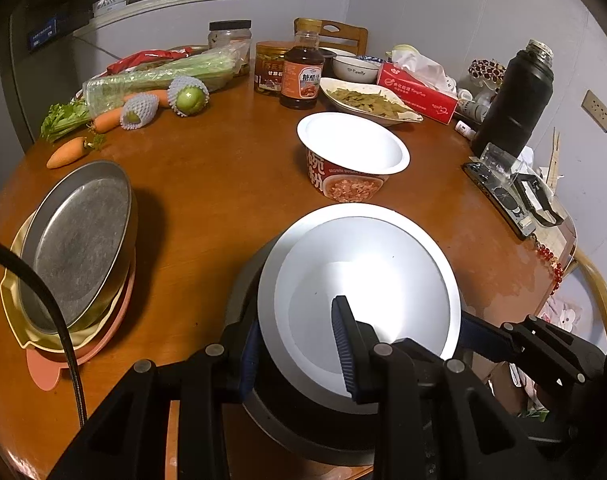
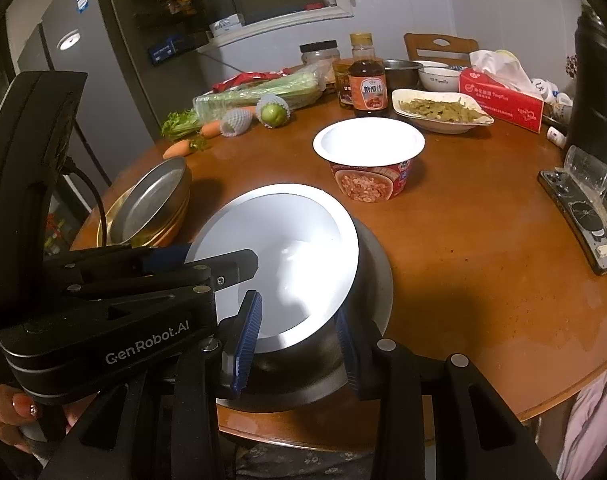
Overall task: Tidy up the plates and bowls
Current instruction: 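Hold the white plate on the steel bowl rim with the left gripper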
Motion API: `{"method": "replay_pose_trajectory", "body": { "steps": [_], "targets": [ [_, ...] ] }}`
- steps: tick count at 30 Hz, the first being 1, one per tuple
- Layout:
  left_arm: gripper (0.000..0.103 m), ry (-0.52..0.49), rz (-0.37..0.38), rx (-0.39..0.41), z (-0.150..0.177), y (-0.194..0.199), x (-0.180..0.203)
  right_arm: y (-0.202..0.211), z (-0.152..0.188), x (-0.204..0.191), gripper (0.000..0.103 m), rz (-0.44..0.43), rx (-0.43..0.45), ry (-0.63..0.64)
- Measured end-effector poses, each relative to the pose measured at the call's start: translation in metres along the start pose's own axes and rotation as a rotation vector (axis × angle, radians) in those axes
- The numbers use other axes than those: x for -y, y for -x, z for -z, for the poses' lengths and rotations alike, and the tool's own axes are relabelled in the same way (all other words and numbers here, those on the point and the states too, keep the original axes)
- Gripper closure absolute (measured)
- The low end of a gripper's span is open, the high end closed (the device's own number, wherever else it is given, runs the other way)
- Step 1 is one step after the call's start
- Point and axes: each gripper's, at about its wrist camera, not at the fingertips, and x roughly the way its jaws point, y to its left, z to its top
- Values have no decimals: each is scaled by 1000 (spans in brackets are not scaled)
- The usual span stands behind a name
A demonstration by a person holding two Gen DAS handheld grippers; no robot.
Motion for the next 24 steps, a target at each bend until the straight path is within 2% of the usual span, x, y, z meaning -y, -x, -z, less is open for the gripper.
{"method": "replay_pose_trajectory", "body": {
  "steps": [24],
  "targets": [
    [69, 14, 7, 2, 4, 8, -5, 6, -2, -5, 60, 19, 0, 52]
  ]
}}
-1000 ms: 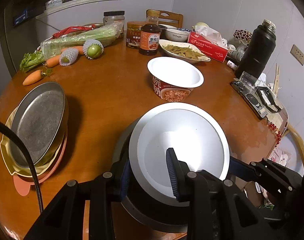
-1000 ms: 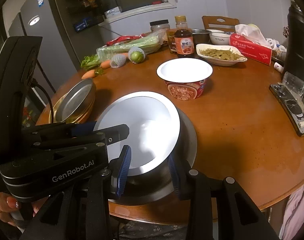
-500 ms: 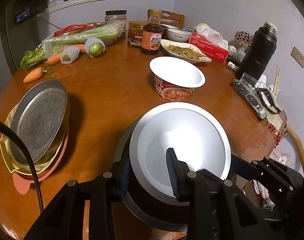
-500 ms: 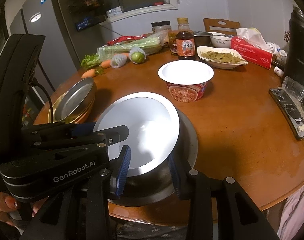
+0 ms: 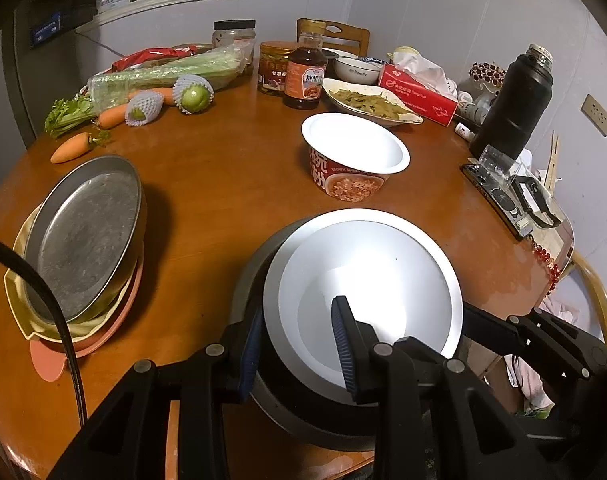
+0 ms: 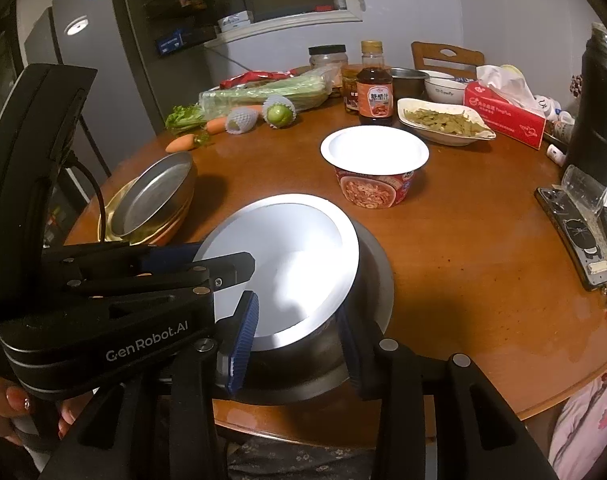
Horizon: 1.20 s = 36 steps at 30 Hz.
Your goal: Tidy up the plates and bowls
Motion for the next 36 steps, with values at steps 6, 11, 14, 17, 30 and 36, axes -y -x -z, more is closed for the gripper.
{"method": "replay_pose_trajectory", "body": {
  "steps": [6, 11, 14, 17, 30, 36],
  "targets": [
    [69, 18, -1, 3, -2, 2, -3, 3, 0, 2, 56, -6, 19, 2],
    [69, 18, -2, 9, -2, 6, -4, 6, -1, 3, 51, 3, 29, 3],
    [69, 9, -20, 37, -3, 16, -4, 10, -2, 1, 51, -8, 45, 5],
    [69, 19, -29, 49, -3, 22, -7, 16, -3, 1, 50, -13, 68, 6],
    [69, -8, -11, 94, -12, 31, 0, 26, -10, 18, 50, 4, 124, -45],
    [66, -37, 20, 125, -22, 28, 6, 26, -19, 31, 50, 43, 156, -70]
  ]
}}
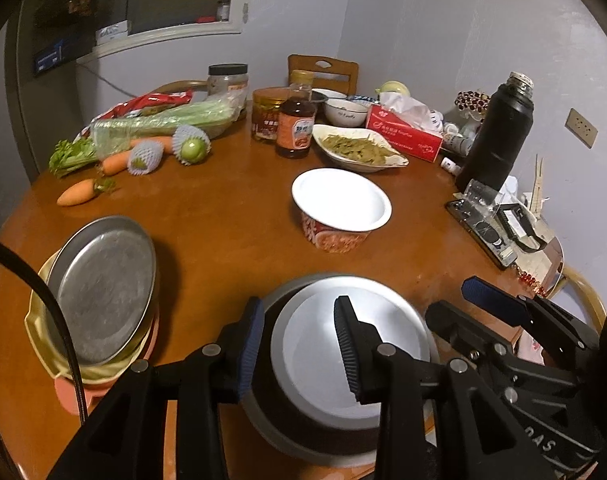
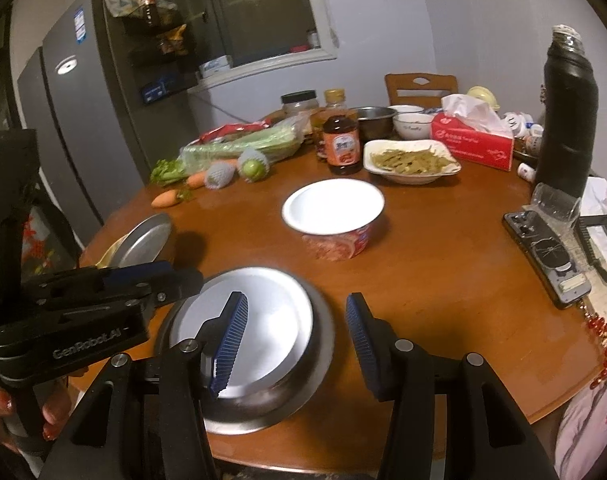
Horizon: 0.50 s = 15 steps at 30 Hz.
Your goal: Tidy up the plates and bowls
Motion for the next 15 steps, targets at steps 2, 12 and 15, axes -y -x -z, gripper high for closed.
{"method": "replay_pose_trajectory", "body": {
  "steps": [2, 12, 15],
  "targets": [
    [66, 7, 4, 2, -3, -2, -1, -2, -3, 3, 49, 15, 8, 0],
    [64, 21, 7, -21, -32, -28, -7, -25, -29, 18, 46, 29, 7, -18],
    [63, 22, 7, -34, -42, -37, -7, -34, -40, 24, 46, 29, 2, -29]
  ]
}}
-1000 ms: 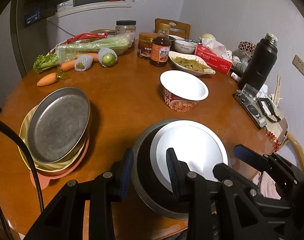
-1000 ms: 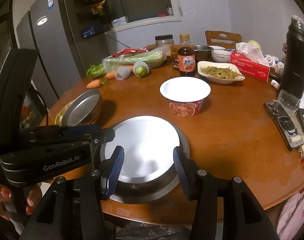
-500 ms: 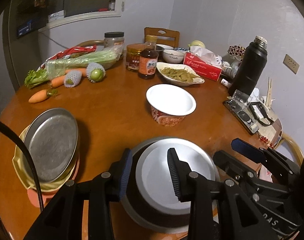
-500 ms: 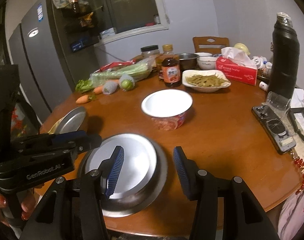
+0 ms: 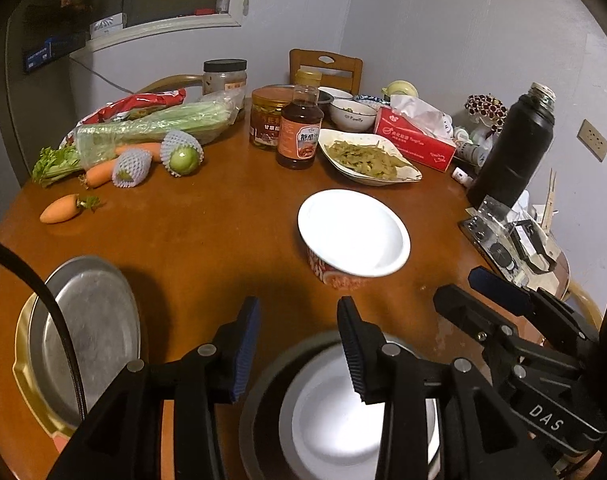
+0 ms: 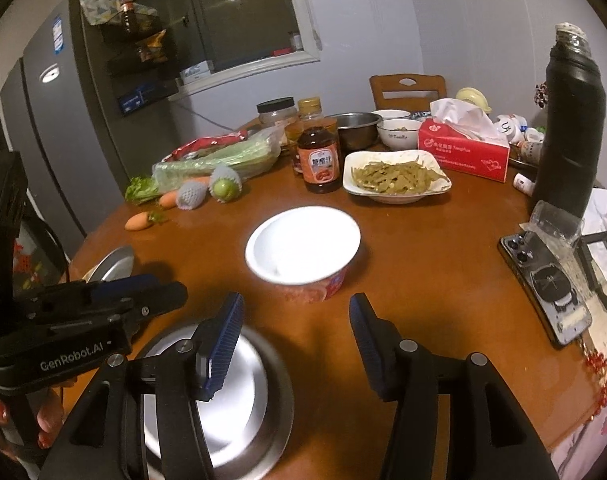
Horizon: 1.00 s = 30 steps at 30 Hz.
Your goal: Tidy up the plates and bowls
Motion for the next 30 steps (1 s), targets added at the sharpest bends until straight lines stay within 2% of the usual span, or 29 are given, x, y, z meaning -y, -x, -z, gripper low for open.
{"method": "replay_pose_trajectory", "body": {
  "steps": [5, 13, 30],
  "targets": [
    [57, 7, 3, -15, -23, -15, 2, -19, -18, 10, 46, 11, -27, -10],
    [57, 23, 1, -41, -47, -39, 1, -52, -37, 28, 46, 21, -83, -28],
    [57, 46, 2, -138, -55, -91, -4, -107, -34, 45, 46, -5, -212, -63]
  ]
}}
